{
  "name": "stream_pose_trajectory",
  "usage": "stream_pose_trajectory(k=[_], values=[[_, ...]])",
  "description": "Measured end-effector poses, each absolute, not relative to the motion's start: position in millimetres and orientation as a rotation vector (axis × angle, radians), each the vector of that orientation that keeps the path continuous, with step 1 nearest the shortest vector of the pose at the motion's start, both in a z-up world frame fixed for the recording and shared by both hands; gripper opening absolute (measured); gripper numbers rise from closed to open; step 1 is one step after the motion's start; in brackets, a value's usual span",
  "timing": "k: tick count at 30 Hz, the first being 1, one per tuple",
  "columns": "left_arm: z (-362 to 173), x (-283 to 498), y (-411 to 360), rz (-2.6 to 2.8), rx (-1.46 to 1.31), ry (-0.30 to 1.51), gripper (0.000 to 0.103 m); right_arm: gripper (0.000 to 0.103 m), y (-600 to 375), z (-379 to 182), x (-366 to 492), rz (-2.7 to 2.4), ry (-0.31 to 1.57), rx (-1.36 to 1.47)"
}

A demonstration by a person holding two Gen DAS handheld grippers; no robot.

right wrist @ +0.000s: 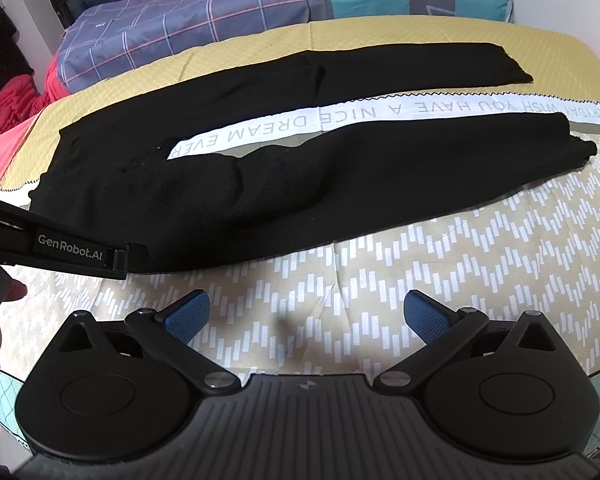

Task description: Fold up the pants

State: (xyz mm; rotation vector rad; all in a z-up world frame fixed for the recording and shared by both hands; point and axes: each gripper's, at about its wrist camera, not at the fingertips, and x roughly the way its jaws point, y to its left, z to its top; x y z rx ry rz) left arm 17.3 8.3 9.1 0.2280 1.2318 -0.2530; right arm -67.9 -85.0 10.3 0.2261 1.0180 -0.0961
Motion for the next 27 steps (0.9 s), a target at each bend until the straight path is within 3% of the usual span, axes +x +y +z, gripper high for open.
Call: stream_pose_trajectory(k=[27], values=[[1, 38, 24, -0.262, 0.208, 1.209, 0.103, 0.103, -85, -3, -67, -0.151, 1.042, 0.288]])
